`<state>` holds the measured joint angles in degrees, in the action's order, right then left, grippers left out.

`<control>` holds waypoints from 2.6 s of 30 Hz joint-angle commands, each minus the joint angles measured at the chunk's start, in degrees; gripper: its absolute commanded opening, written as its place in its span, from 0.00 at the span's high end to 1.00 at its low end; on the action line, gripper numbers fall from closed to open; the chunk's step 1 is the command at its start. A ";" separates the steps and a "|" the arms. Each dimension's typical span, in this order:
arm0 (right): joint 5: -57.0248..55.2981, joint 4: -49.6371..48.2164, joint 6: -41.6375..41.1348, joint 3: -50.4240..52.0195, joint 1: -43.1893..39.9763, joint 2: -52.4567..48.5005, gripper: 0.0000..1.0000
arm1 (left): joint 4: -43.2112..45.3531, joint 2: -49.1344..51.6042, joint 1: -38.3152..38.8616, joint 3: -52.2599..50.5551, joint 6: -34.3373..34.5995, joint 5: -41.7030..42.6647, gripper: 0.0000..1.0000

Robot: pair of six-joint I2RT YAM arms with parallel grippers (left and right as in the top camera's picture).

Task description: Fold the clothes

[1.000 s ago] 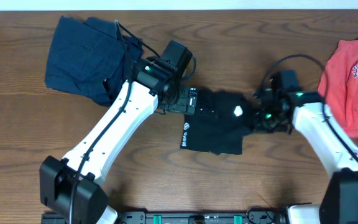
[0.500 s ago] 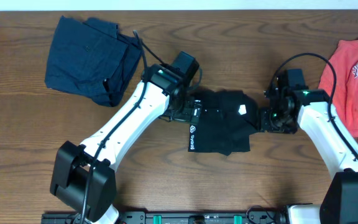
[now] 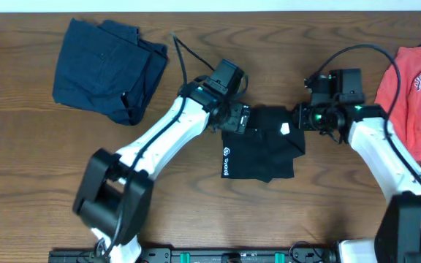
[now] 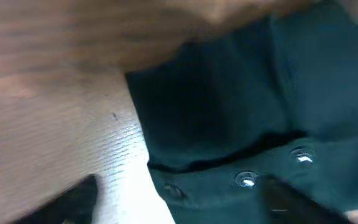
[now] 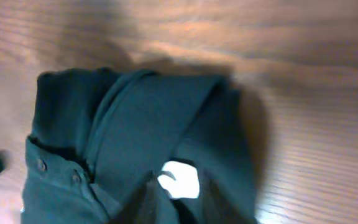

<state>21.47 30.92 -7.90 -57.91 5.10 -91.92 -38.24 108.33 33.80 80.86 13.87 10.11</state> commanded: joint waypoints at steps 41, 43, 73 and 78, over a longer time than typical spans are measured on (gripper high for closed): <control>9.29 -1.36 6.78 0.37 10.47 8.90 0.99 | -14.67 -11.74 -15.26 -0.24 -2.51 17.79 0.01; 7.61 -4.00 5.49 0.37 12.48 5.73 0.98 | -16.65 -12.13 -15.26 -0.24 -1.99 18.01 0.02; -11.67 11.06 7.04 -1.03 10.95 9.97 0.99 | -25.75 -17.16 -19.32 -0.24 -2.10 17.94 0.02; -11.80 13.11 7.76 -0.76 11.87 11.56 0.99 | -25.27 -17.16 -19.32 -0.24 -2.10 17.94 0.02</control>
<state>9.21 42.74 -2.00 -59.05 16.38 -78.91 -63.51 91.74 14.68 80.27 11.81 27.94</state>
